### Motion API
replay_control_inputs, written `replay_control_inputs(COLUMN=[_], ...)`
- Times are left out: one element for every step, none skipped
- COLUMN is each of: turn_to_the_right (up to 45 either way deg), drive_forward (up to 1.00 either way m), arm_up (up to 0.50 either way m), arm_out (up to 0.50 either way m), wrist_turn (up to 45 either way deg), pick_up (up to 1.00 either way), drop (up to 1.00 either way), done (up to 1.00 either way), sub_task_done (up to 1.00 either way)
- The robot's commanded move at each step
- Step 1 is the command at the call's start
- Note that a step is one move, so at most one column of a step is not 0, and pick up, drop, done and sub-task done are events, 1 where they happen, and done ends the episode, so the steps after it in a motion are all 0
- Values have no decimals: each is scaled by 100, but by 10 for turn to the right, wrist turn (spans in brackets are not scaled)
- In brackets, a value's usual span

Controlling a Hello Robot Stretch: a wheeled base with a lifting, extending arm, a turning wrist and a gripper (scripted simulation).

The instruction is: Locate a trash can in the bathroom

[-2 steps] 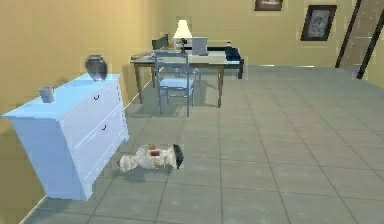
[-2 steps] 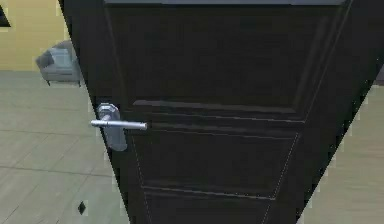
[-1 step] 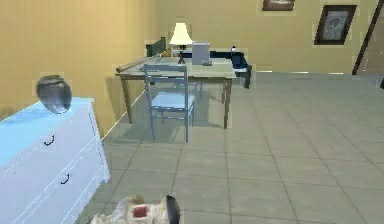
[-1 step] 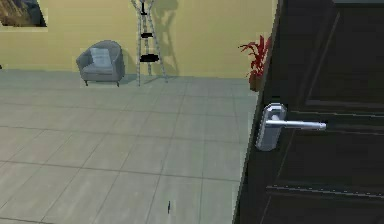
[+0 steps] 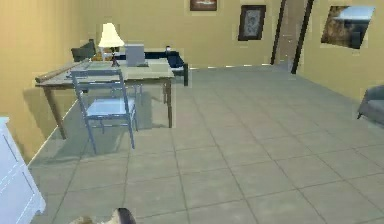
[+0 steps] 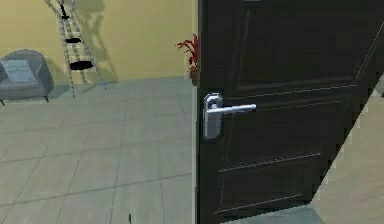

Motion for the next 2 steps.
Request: replay_control_inputs(turn_to_the_right=[0, 240], drive_forward=[70, 0], arm_up=[0, 0], arm_out=[0, 0], wrist_turn=[0, 0], pick_up=[0, 0], drop=[0, 0], done=[0, 0], sub_task_done=[0, 0])
